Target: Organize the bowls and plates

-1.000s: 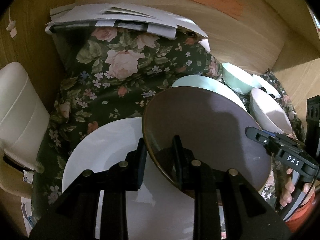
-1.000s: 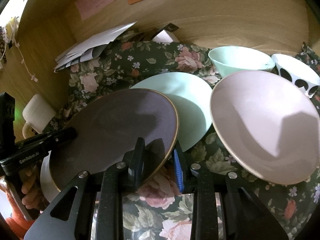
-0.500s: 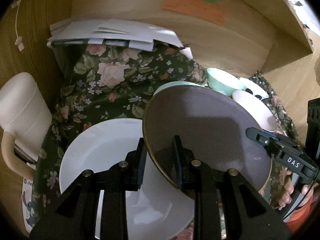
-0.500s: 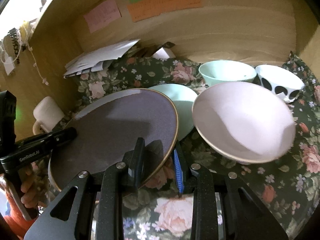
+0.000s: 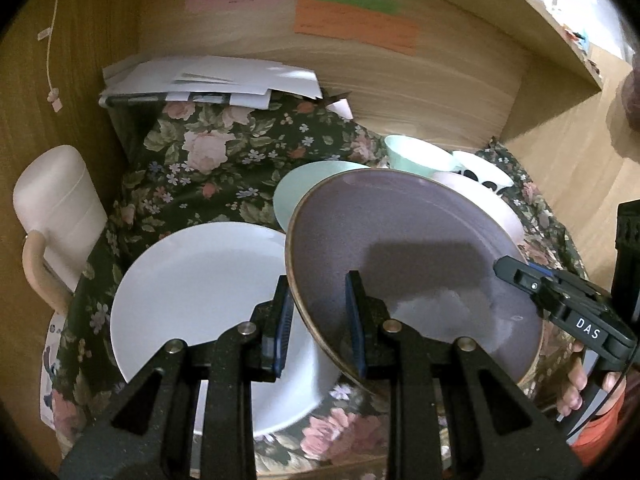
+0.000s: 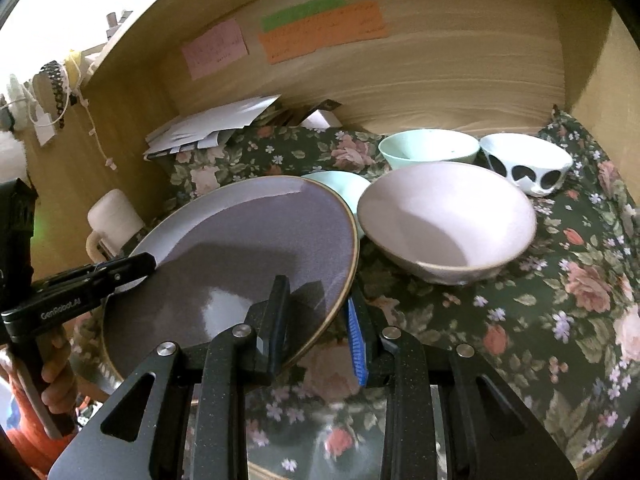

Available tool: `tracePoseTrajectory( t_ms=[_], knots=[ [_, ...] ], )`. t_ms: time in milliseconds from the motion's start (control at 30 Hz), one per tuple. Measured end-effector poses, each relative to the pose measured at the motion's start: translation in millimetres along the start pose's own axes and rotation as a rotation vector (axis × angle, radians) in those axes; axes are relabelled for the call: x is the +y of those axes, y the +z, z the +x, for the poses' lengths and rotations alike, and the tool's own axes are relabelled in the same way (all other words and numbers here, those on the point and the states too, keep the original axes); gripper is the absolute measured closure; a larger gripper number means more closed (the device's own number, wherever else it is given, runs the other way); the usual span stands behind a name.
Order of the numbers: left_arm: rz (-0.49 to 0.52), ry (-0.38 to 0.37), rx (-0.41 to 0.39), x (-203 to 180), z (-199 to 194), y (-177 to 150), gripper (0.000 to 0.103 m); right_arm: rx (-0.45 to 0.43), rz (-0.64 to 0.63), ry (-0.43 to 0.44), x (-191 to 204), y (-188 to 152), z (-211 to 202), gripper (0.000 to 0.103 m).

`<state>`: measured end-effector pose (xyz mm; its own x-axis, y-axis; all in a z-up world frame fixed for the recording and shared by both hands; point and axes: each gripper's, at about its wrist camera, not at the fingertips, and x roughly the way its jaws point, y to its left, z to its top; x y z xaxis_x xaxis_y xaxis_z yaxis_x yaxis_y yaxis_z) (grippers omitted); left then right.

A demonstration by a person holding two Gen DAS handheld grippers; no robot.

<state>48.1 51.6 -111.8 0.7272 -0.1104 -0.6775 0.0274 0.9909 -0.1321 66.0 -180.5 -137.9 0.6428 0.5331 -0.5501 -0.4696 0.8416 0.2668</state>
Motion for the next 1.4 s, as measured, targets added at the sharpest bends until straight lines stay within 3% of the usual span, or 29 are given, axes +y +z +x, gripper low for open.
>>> tracePoseTrajectory(
  t_ms=[567, 1400],
  knots=[
    [0.005, -0.015, 0.041, -34, -1, -35, 0.077, 0.02, 0.035, -0.015, -20, -35, -25, 0.079],
    [-0.014, -0.037, 0.136, -47, 41, -58, 0.077, 0.094, 0.051, -0.054, -49, -51, -7, 0.079]
  ],
)
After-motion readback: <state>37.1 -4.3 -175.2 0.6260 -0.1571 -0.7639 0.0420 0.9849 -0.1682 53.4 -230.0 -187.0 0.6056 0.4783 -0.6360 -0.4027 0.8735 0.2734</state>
